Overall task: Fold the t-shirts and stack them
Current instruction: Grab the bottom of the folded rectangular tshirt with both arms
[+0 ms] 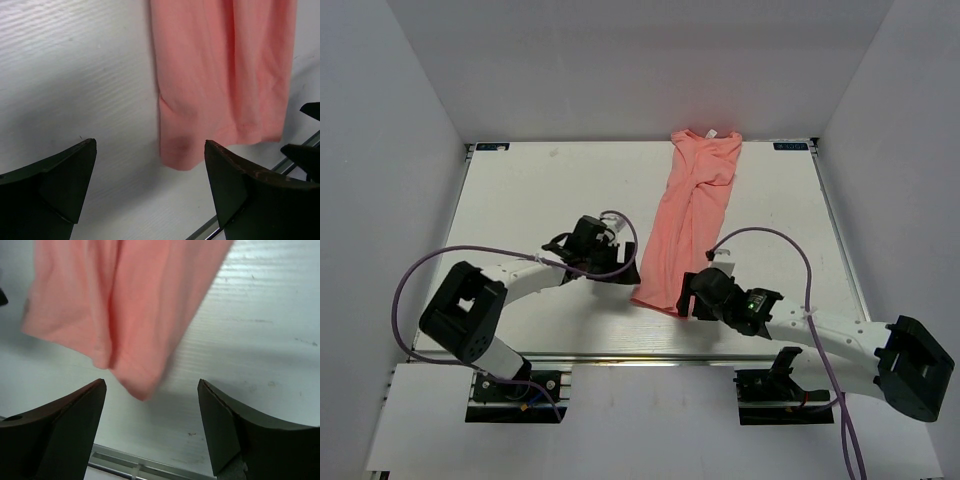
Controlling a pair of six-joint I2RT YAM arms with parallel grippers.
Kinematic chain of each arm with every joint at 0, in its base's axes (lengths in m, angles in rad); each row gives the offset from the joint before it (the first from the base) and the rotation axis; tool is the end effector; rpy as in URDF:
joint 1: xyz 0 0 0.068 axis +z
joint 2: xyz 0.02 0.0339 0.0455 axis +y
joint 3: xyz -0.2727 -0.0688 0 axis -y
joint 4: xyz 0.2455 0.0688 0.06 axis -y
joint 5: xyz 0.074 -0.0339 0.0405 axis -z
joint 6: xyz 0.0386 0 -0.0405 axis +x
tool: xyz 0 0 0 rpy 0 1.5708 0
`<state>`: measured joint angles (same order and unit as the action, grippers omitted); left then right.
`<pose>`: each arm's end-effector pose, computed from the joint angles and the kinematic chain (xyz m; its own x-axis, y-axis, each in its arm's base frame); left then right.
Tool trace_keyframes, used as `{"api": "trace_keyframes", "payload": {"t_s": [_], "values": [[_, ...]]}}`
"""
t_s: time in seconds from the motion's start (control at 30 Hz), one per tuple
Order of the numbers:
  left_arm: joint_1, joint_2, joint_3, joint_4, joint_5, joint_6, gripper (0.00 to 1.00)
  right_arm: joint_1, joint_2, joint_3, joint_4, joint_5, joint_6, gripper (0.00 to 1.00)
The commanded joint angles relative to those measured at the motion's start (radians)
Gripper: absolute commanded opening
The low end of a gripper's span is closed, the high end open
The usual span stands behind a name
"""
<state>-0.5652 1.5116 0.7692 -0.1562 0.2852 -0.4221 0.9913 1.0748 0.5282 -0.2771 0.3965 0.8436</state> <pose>0.2429 -0.1669 0.1771 -0.8739 0.0887 -0.4779 0.3331 0.8253 -0.4559 0.1251 0.1639 0.1966 -0.7363 0.1333 -0.6634 -0.1174 0.9404 0.3193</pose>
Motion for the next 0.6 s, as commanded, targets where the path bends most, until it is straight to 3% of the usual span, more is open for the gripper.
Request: {"api": "trace_keyframes", "payload": {"t_s": [0.0,0.1,0.3,0.37,0.4,0.57], "values": [[-0.058,0.022,0.045,-0.031,-0.026,0.066,0.96,-0.016,-0.003,-0.023,-0.043,0.008,0.132,0.79],[-0.099,0.057,0.055,-0.043,-0.046,0.078,0.89,-0.029,0.001,-0.046,-0.031,0.027,0.188,0.71],[-0.145,0.093,0.064,-0.052,-0.084,0.078,0.75,-0.054,0.054,-0.063,0.098,-0.031,0.173,0.71],[-0.154,0.093,0.064,-0.052,-0.098,0.078,0.75,-0.062,0.103,-0.051,0.101,-0.035,0.170,0.71],[-0.154,0.104,0.064,-0.052,-0.110,0.078,0.64,-0.065,0.114,-0.047,0.107,-0.036,0.172,0.71],[-0.165,0.116,0.084,-0.052,-0.119,0.078,0.44,-0.085,0.157,-0.071,0.180,-0.107,0.195,0.60]]}}
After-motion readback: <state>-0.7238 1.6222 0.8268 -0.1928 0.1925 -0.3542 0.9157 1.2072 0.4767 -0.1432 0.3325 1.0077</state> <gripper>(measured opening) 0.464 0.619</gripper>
